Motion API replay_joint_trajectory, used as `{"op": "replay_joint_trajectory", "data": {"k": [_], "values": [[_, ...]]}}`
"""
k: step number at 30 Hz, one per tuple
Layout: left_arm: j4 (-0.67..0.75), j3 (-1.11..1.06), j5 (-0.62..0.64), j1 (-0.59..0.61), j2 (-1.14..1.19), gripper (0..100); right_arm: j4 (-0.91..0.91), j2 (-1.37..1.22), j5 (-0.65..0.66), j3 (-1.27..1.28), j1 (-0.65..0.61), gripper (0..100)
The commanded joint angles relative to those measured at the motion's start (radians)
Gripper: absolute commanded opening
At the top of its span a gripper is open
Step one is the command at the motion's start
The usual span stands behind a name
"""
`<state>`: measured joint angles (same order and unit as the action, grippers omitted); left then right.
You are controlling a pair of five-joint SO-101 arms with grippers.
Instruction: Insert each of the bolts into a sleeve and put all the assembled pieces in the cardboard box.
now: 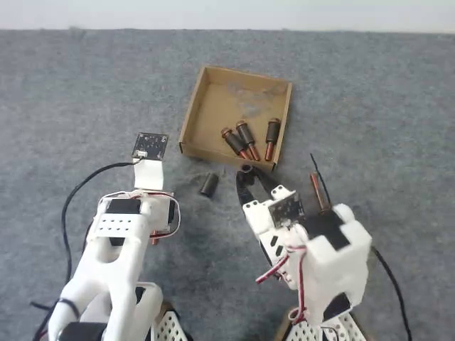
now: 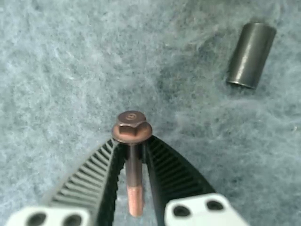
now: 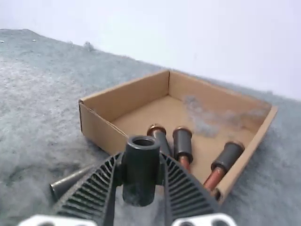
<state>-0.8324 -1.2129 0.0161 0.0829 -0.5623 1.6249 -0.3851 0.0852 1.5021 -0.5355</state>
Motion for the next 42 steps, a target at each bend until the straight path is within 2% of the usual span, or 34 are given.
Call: {"op": "replay_joint_trajectory", "data": {"k": [1,8,14,16,19,22,25,33,42], "values": [[0.023,0.012,-0.005,0.002,-0.055,1,0.133,-0.028,0.054,0.014,-0.059,0.6],[0.032,0.012,-0.005,0.002,-0.055,2,0.134,0.035,0.064,0.107,-0.097,0.6],[0.169,0.001,-0.003,0.002,-0.057,1,0.131,0.053,0.064,0.112,-0.087,0.6],[0.216,0.001,0.035,0.002,-0.057,1,0.131,0.053,0.064,0.112,-0.087,0.6],[0.288,0.005,0.176,-0.014,-0.058,1,0.131,0.053,0.064,0.112,-0.087,0.6],[0.411,0.005,0.296,-0.014,-0.058,1,0.119,0.053,0.064,0.110,-0.087,0.6],[0.549,-0.001,0.359,-0.014,-0.058,1,0.119,0.053,0.064,0.103,-0.085,0.6],[0.779,-0.001,0.422,-0.037,-0.057,1,0.117,0.053,0.063,0.100,-0.085,0.6],[0.873,-0.001,0.420,-0.157,-0.058,1,0.116,0.051,0.063,0.091,-0.085,0.6]]}}
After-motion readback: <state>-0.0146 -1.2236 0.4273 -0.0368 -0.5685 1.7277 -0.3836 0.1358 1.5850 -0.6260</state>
